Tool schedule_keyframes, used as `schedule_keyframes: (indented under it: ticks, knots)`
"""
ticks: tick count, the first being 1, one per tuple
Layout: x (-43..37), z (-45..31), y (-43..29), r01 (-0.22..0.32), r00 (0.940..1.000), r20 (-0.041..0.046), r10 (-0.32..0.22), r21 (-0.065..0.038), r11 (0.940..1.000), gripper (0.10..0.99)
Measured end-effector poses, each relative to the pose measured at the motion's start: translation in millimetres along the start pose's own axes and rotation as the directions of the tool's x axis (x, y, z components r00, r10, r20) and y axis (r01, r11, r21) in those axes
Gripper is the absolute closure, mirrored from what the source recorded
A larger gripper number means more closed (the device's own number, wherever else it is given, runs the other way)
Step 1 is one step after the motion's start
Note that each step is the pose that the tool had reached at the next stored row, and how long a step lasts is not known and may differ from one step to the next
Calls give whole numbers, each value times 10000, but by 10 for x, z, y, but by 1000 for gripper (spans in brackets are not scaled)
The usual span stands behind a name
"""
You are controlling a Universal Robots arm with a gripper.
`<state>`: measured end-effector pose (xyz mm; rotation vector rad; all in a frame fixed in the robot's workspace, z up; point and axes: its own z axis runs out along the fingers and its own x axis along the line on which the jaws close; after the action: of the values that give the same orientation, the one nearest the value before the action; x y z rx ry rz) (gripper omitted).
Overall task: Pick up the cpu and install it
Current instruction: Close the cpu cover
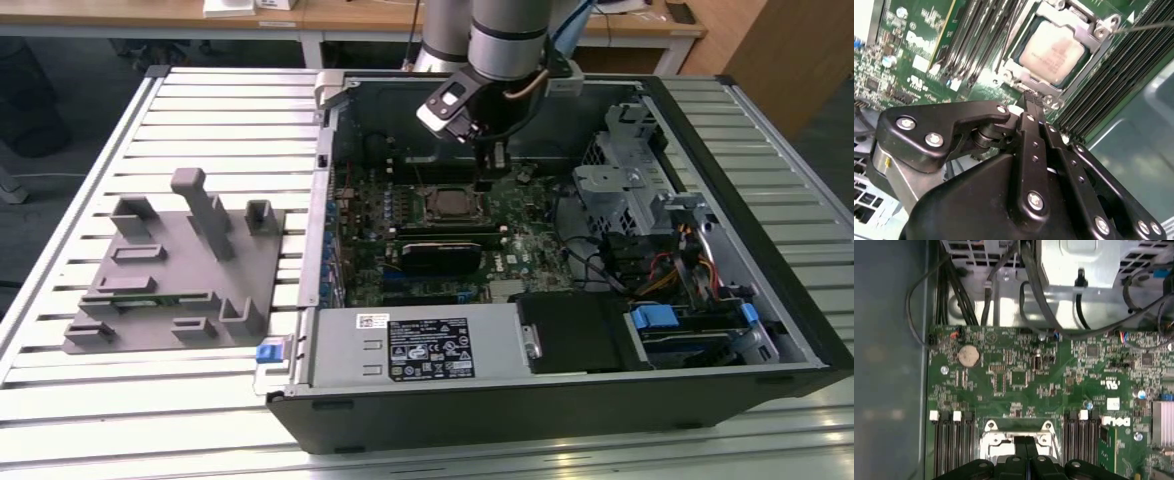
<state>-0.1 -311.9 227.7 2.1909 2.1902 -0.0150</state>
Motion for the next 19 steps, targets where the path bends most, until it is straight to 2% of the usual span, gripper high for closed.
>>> schedule_keyframes:
  ticks: [4,7,11,19]
  knots:
    - [0,14,-159,0,10000,2,0,2,10000,980]
    - [1,23,-227,-1,10000,0,1,1,10000,980]
    - [2,27,-280,-1,10000,0,1,0,10000,980]
    - [1,27,-302,-1,10000,-1,1,0,10000,980]
